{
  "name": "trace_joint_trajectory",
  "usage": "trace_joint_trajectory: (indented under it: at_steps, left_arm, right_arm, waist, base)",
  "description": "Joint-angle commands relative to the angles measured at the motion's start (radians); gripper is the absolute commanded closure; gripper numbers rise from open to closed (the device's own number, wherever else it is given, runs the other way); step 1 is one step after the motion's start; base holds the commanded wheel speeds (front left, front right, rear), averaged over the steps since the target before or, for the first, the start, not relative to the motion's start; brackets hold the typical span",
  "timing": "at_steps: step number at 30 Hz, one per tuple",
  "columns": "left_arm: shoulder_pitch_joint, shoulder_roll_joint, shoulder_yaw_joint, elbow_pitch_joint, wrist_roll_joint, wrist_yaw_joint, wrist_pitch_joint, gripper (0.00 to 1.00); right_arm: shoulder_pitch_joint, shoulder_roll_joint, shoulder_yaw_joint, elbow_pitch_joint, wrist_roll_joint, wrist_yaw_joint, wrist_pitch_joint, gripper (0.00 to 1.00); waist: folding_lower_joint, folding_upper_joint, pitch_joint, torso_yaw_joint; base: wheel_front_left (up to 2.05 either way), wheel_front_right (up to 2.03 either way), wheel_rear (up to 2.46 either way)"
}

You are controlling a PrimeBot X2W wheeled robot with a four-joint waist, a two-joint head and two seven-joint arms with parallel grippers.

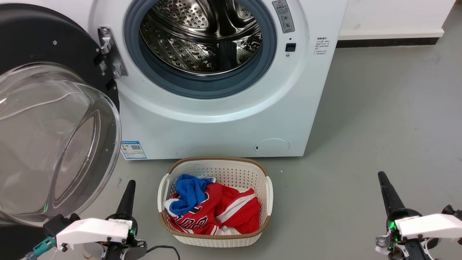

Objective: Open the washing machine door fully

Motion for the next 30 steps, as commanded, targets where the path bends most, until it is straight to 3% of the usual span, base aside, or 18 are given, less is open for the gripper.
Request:
trace_joint_trajectory:
  at_steps: [1, 30]
  left_arm:
    - [-0.019, -0.002, 0.008, -0.004, -0.019, -0.011, 0.005, 1.00]
    - [-0.033, -0.028, 0.061, 0.002, -0.223, -0.043, 0.064, 1.00]
  right_arm:
    - [-0.021, -0.004, -0.003, -0.001, 0.021, 0.000, 0.003, 1.00]
    - [-0.053, 0.002, -0.025, 0.027, 0.250, 0.000, 0.047, 1.00]
  waist:
    - [0.0000, 0.0000, 0.000, 0.000]
    - [0.0000, 0.0000, -0.010, 0.010]
  base:
    - [0.00, 0.00, 0.00]
    - [0.00, 0.00, 0.00]
